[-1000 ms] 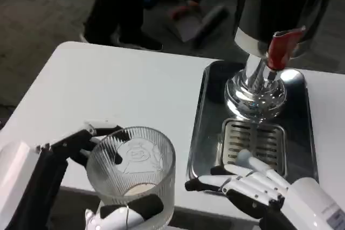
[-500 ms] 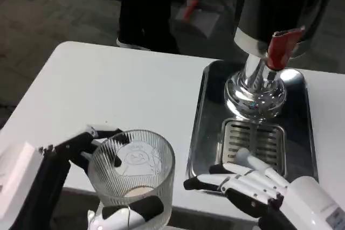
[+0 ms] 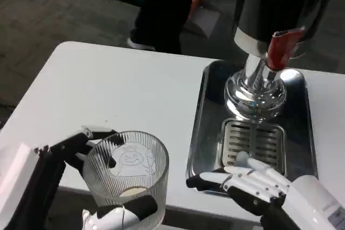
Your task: Grasp the cup under the faucet to collect the drink, then remove the cup.
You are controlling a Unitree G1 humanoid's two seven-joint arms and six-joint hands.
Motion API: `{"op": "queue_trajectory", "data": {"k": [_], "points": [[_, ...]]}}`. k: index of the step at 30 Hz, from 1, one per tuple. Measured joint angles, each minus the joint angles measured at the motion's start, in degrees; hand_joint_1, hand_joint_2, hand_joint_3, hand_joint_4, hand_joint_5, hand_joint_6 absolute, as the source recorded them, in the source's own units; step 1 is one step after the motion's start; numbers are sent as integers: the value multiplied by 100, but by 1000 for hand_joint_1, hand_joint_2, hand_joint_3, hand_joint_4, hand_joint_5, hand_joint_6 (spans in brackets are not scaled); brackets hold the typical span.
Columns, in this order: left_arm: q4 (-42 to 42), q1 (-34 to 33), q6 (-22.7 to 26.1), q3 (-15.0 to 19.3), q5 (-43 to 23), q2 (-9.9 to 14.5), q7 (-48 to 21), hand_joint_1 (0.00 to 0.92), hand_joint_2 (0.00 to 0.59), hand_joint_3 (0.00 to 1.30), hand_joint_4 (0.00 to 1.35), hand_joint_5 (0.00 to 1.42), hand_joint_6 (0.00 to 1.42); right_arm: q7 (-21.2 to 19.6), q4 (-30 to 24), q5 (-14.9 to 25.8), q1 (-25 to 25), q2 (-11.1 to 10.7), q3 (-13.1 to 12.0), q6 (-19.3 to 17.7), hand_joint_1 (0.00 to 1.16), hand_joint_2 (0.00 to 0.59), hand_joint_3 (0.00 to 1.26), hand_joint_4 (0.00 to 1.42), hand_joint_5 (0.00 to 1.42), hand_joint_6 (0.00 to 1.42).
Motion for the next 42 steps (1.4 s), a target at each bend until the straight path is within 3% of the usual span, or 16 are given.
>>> {"op": "queue_trajectory", "data": {"k": [11, 21, 27, 33, 42], "points": [[103, -402, 199, -185, 37, 89, -122, 511, 84, 637, 733, 759, 530, 141, -240, 243, 180, 39, -379, 417, 450, 329, 144, 211, 200, 146], [648, -1384, 839, -844, 487, 127, -217, 511, 84, 637, 733, 759, 530, 237, -469, 686, 610, 33, -1147, 567, 387, 320, 112, 161, 147, 131], [921, -1920, 1084, -1319, 786, 110, -223, 511, 84, 637, 733, 759, 530, 240, -468, 800, 741, 62, -1463, 588, 379, 329, 137, 161, 147, 131], [1589, -2595, 1334, -1836, 1157, 21, -213, 511, 84, 637, 733, 759, 530, 234, -377, 900, 781, 147, -1586, 568, 383, 338, 143, 172, 153, 143], [2720, -3495, 1424, -2085, 1160, -8, 11, 511, 84, 637, 734, 755, 529, 229, -100, 928, 736, 159, -1747, 519, 436, 342, 160, 186, 168, 164]]}}
